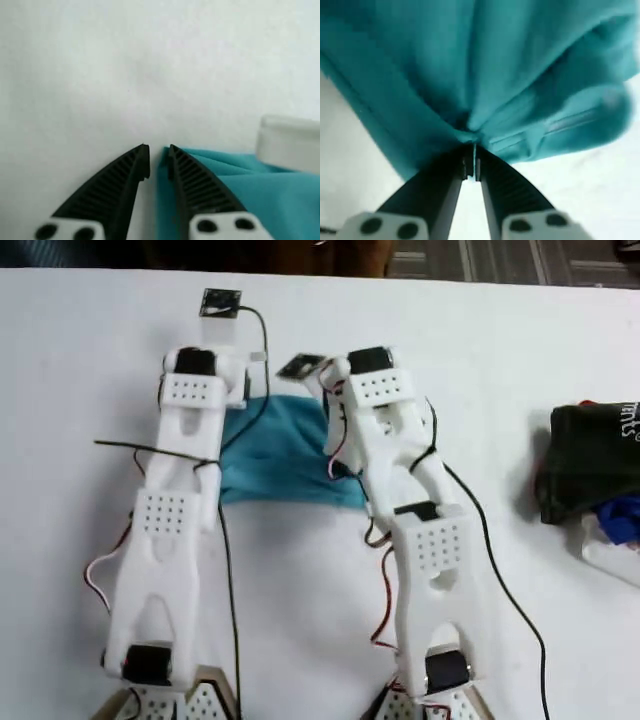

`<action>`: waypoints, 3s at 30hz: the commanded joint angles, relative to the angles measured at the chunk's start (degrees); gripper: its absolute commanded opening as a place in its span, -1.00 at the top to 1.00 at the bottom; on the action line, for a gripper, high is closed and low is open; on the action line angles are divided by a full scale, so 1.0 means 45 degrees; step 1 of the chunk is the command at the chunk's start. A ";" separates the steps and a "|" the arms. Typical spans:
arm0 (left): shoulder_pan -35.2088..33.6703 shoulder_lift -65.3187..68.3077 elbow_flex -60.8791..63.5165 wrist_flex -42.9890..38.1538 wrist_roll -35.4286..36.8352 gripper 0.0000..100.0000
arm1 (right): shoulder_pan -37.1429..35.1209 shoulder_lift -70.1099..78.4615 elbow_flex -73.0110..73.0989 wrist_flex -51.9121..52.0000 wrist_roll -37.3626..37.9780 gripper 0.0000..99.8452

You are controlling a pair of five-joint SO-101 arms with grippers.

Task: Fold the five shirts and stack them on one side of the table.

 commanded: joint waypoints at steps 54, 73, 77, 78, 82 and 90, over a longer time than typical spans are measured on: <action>-0.0801 -0.0117 -0.0400 -0.0078 0.3009 0.83 | -0.0713 -0.0791 0.0156 0.0303 0.0625 0.96; -0.0801 -0.0117 -0.0381 -0.0078 0.3009 0.83 | -0.0303 -0.2315 0.5158 -0.1729 0.0938 0.96; -0.0801 -0.0117 -0.0381 -0.0078 0.3009 0.83 | 0.0068 -0.3018 0.3536 -0.0811 0.0938 0.96; -0.0801 -0.0117 -0.0381 -0.0078 0.3009 0.83 | 0.0127 -0.3272 0.2989 -0.0537 0.0938 0.96; -0.0781 -0.0117 -0.0381 -0.0078 0.3009 0.83 | 0.0635 -0.3976 0.0645 -0.0361 0.0938 0.96; -0.0703 -0.0117 -0.0381 -0.0078 0.2989 0.83 | 0.1084 -0.2510 -0.0254 -0.4464 0.0801 0.96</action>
